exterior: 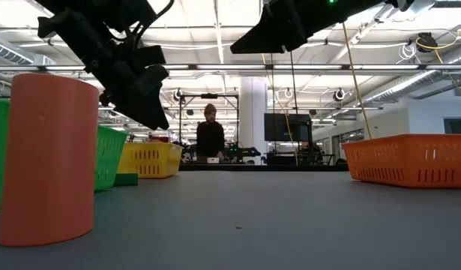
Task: Sort & place blocks by color
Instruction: Put the green block into the green bin
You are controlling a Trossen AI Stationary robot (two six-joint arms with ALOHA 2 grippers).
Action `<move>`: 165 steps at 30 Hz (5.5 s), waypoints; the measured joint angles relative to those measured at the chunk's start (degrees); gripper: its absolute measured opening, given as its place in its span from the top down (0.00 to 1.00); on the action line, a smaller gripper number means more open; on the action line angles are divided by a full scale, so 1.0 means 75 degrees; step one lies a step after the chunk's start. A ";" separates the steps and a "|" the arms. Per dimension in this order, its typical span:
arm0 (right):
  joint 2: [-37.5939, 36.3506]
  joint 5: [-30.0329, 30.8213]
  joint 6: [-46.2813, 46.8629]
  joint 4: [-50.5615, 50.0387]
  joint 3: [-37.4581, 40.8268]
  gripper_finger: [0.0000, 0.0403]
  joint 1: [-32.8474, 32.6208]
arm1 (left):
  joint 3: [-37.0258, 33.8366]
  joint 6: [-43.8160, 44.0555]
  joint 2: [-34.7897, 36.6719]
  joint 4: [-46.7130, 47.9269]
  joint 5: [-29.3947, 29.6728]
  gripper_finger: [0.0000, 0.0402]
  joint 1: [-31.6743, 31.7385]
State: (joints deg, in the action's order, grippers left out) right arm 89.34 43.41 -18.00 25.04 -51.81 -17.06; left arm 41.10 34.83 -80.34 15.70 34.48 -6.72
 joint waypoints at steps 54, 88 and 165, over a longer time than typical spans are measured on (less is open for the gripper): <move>0.0050 -0.3102 0.4078 -0.2630 0.0210 0.27 -0.1993 | 0.0003 -0.2424 0.0000 -0.2614 -0.2066 0.49 -0.1066; 0.0400 -0.5032 0.8363 -0.8244 -0.2186 0.27 -0.4151 | 0.1204 -0.2104 0.0000 0.0041 -0.1925 0.49 -0.0793; -0.0467 0.1184 0.1459 -0.5810 -0.2157 0.71 -0.1668 | 0.1201 -0.8034 0.0003 -0.3963 -0.1387 0.49 -0.1539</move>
State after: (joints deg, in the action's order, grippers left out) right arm 85.84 52.29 -7.05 -18.54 -67.99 -29.57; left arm 50.11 -25.43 -80.31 -14.02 24.08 -18.26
